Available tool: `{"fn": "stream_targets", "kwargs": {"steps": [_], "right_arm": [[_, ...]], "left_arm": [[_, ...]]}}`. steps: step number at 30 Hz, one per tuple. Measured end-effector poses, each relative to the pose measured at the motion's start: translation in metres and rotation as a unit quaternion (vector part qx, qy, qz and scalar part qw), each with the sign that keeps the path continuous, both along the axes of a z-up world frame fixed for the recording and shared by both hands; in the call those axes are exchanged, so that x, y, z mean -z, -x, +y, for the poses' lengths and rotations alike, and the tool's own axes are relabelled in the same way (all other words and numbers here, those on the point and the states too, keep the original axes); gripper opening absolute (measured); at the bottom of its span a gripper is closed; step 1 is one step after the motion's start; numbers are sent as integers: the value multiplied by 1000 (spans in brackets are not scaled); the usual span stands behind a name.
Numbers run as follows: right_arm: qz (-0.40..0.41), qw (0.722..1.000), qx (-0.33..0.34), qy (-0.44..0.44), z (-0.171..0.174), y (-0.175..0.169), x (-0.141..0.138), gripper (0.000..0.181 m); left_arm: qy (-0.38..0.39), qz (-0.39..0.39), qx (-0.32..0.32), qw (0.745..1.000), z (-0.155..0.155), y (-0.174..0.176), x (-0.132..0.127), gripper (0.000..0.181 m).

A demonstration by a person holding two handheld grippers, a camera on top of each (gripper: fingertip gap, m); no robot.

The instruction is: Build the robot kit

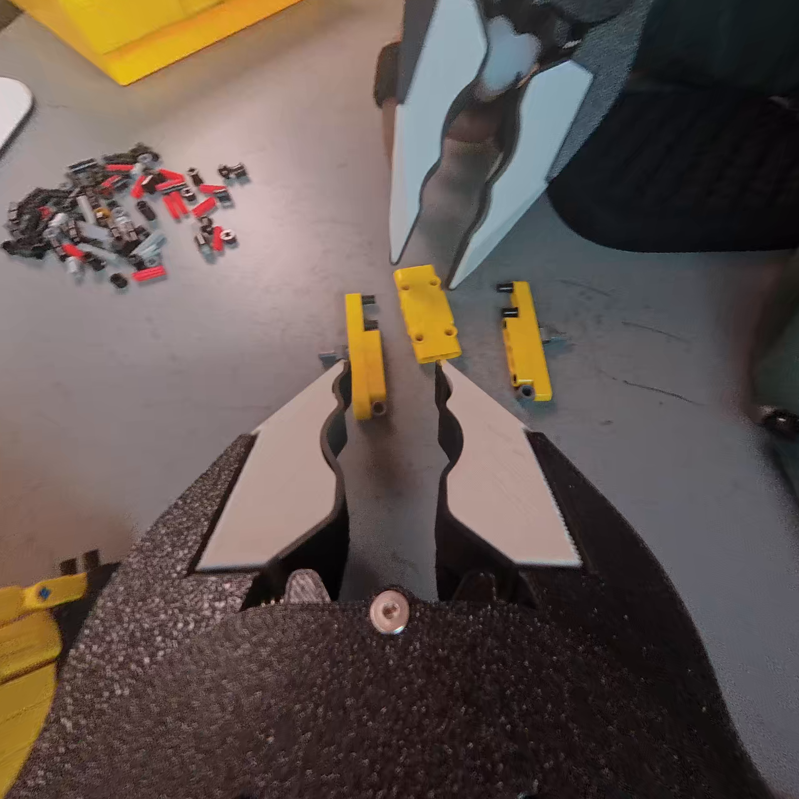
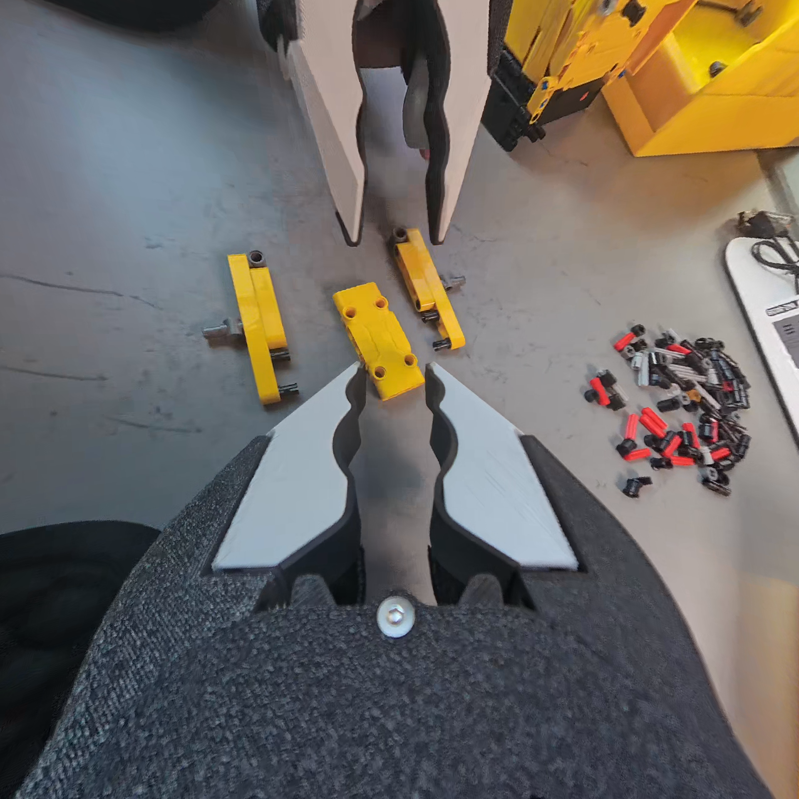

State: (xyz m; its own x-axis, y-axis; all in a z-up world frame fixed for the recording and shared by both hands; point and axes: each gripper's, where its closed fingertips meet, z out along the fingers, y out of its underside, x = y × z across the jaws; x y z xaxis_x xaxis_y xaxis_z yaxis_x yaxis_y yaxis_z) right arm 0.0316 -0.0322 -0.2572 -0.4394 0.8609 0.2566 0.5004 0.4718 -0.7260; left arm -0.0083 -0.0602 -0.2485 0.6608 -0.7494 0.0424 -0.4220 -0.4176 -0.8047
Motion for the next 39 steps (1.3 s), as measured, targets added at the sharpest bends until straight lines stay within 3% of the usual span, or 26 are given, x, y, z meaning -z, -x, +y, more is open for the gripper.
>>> {"fn": "stream_targets", "kwargs": {"steps": [3,6,9,14,18,22,31,34,39], "right_arm": [[16,1000,10,13,5,-5,-16,32],[-11,998,-41,51,-23,-19,-25,32],[-43,995,-85,33,-55,-21,-17,31],[-89,991,-102,24,-72,-12,2,29],[-110,986,-122,19,-70,-15,4,13],[-139,975,-175,-18,-60,-29,4,13],[-178,934,-268,-158,-4,-40,5,7],[-171,931,-264,-185,7,-35,5,6],[-146,953,-212,-162,10,-33,4,15]], "left_arm": [[-11,15,-53,998,12,18,1,44],[-1,27,-63,998,13,21,6,50],[7,48,-58,997,14,18,13,51],[15,66,-59,996,16,13,19,38],[28,56,-71,996,16,11,19,31],[35,50,-109,992,21,16,19,17],[48,74,-167,982,23,16,19,16],[46,82,-178,980,22,16,19,16],[42,83,-175,980,21,14,19,16]]}}
